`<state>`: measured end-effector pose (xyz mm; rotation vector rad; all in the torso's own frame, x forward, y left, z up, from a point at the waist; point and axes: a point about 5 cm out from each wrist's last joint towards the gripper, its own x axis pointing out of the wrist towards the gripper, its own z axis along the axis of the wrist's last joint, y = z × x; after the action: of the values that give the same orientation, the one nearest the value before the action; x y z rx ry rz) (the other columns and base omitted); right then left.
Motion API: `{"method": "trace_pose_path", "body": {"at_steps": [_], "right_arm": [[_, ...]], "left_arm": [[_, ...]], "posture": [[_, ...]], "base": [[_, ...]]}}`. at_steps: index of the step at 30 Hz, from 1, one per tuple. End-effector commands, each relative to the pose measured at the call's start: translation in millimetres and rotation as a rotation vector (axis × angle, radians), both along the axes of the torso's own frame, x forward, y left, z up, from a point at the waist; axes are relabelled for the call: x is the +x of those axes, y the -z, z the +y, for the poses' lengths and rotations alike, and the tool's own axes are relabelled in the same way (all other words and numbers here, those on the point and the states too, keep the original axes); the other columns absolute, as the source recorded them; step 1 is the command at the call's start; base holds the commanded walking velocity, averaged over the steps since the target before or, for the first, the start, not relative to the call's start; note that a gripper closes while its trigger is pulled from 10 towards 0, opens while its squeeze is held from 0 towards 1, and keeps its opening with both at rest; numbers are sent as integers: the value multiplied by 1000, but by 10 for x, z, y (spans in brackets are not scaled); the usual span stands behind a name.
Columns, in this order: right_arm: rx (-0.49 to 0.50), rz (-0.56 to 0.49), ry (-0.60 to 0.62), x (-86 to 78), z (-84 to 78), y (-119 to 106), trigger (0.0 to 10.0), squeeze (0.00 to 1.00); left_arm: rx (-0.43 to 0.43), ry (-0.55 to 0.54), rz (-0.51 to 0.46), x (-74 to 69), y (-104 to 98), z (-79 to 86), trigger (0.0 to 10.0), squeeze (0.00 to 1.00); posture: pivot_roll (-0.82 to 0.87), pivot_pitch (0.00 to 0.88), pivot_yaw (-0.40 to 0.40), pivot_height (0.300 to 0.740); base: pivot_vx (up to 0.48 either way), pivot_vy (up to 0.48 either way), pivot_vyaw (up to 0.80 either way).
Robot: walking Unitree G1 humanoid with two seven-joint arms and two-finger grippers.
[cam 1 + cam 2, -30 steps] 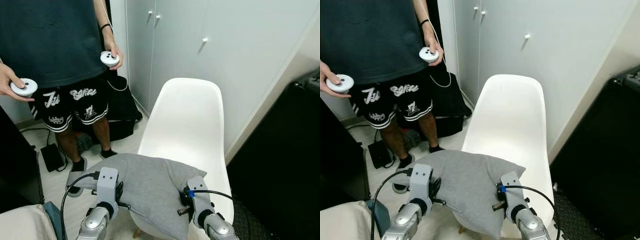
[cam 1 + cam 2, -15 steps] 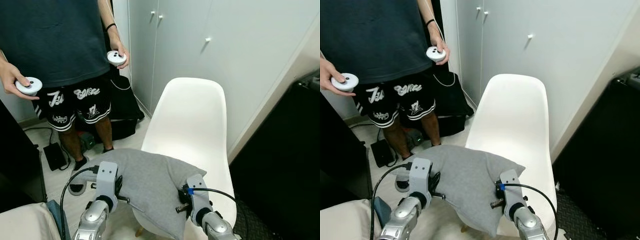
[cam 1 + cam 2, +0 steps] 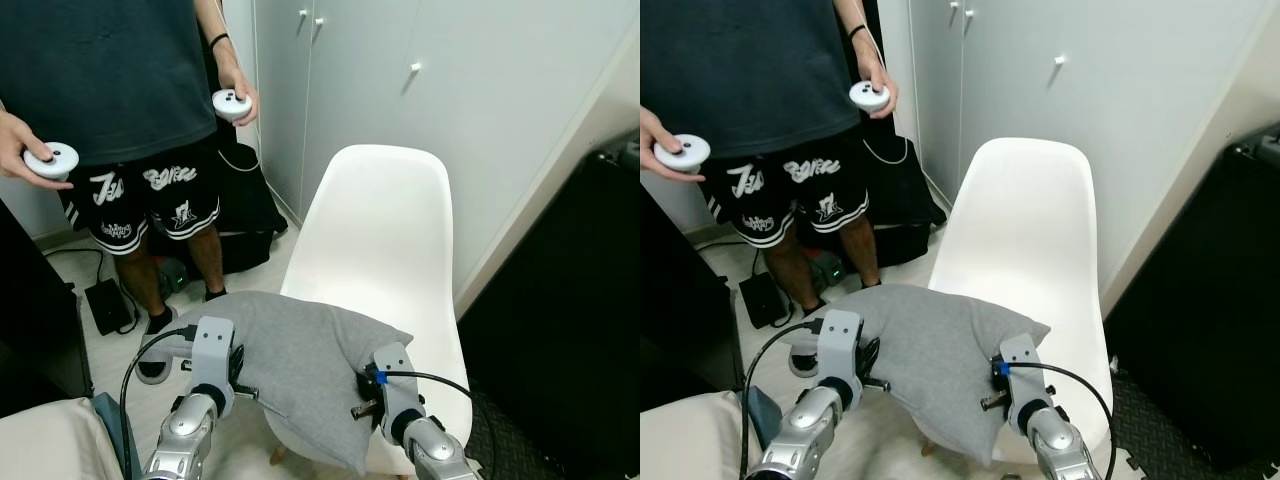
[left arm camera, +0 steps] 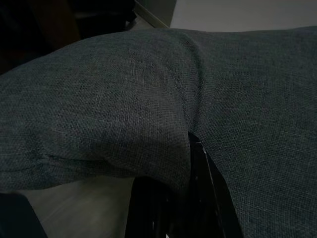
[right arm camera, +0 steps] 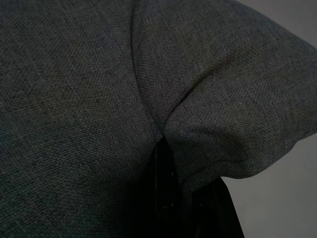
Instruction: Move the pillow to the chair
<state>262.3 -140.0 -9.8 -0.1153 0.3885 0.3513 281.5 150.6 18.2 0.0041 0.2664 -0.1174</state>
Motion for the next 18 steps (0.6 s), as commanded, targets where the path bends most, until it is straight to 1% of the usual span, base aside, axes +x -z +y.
{"method": "trace_pose_path", "body": {"at_steps": [1, 16, 18], "right_arm": [[-17, 7, 39, -5, -117, 14, 10000, 0], [-2, -4, 47, 7, -124, -14, 10000, 0], [-12, -14, 32, 18, -129, -29, 10000, 0]], "left_arm": [[11, -51, -25, 39, -50, 123, 10000, 0], [6, -48, -32, 34, -50, 107, 10000, 0], [6, -49, -33, 34, -51, 109, 10000, 0]], "posture": [[13, 132, -44, 662], [10, 131, -44, 662], [10, 129, -44, 662]], "base": [[0, 0, 0], [0, 0, 0], [0, 0, 0]]}}
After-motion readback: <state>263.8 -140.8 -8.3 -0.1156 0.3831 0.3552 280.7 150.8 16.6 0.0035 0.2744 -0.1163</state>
